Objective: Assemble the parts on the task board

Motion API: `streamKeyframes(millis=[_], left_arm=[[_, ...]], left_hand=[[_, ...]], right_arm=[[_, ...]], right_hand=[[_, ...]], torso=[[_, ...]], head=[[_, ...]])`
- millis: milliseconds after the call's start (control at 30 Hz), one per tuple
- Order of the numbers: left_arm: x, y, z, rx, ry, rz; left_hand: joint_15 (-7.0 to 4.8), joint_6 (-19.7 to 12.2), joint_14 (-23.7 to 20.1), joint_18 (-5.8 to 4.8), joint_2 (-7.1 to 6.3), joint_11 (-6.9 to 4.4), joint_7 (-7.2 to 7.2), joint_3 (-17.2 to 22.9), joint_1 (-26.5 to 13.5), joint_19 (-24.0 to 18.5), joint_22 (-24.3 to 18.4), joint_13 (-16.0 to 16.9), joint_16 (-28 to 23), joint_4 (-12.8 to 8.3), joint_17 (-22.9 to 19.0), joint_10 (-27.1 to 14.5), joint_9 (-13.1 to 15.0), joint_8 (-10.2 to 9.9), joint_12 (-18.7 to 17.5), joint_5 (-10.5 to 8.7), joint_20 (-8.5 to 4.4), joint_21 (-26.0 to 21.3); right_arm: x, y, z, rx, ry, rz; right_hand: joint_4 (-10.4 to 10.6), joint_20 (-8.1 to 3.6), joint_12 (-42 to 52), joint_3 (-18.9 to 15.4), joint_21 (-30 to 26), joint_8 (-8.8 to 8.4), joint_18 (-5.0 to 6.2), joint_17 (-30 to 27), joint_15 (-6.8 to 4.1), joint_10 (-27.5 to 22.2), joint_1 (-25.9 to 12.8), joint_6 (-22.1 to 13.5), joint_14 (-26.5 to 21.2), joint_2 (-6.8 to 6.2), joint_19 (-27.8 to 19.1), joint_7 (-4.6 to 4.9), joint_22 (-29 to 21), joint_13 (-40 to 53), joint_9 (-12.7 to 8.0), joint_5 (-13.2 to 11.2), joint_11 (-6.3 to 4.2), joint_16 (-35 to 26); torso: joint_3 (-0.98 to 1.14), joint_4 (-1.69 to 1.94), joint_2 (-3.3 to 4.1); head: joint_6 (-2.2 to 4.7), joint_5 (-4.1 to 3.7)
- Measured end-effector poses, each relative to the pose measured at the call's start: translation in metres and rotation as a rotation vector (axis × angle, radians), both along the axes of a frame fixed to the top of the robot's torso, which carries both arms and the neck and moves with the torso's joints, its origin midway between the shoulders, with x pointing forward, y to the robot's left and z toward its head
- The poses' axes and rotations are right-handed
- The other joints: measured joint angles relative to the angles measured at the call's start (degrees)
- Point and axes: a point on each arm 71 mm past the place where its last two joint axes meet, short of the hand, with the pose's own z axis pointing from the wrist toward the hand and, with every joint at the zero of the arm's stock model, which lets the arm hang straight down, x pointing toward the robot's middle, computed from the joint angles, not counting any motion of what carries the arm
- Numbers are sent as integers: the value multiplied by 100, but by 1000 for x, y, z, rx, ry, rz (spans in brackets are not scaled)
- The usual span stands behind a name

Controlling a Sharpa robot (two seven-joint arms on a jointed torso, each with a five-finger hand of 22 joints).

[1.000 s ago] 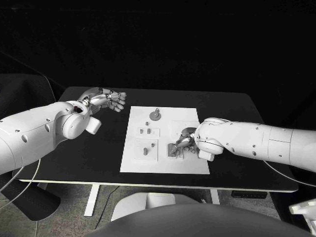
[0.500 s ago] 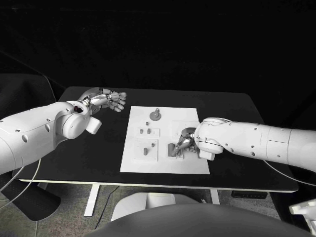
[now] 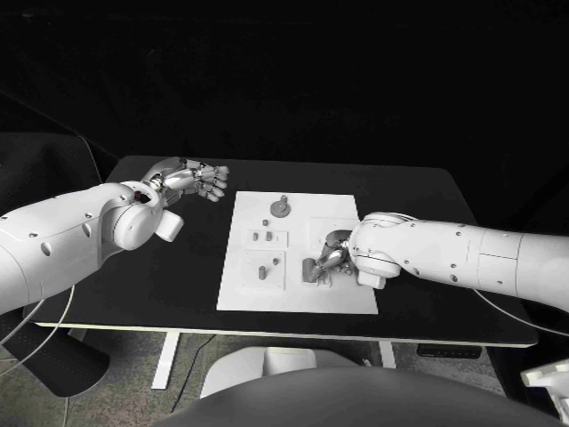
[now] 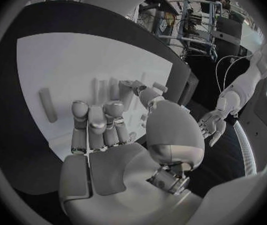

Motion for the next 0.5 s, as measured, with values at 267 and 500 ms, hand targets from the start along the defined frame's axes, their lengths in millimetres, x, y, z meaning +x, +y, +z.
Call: streamKeyframes(millis=[267, 500], left_arm=[[0, 0, 0, 0, 0, 0], [0, 0, 0, 0, 0, -1]], left_hand=[[0, 0, 0, -1, 0, 0, 0, 0, 0, 0, 0, 0, 0, 0, 0, 0, 0, 0, 0, 0, 0, 0], [0, 0, 0, -1, 0, 0, 0, 0, 0, 0, 0, 0, 0, 0, 0, 0, 0, 0, 0, 0, 0, 0]], right_arm=[[1, -2, 0, -8, -15, -14], [3, -3, 1, -16, -43, -31]], right_hand=[[18, 0, 0, 18, 0, 16, 0, -1, 8, 0, 7, 1, -6, 8, 0, 0, 3, 5, 12, 0, 0, 0], [32, 0, 0, 32, 0, 16, 0, -1, 16, 1, 36, 34, 1, 36, 0, -3, 5, 5, 16, 0, 1, 0]], torso=[[0, -3, 1], [0, -4, 2]], head=[[0, -8], [0, -10]])
